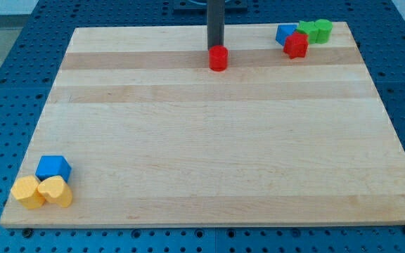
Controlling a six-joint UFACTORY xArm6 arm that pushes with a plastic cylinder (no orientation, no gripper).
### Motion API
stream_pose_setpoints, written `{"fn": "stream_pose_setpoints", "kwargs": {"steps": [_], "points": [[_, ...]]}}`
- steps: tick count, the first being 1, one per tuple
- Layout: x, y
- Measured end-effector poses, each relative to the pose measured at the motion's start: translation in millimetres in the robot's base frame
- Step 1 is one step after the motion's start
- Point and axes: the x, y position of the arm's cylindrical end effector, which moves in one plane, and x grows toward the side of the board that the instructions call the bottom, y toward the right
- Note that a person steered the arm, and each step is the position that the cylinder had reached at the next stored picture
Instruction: Move the red circle to the center
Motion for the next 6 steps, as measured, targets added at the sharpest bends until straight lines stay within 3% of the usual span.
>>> {"fn": "stream_pose_setpoints", "kwargs": {"steps": [2,5,6], "points": [[72,0],[77,57],[103,44]]}}
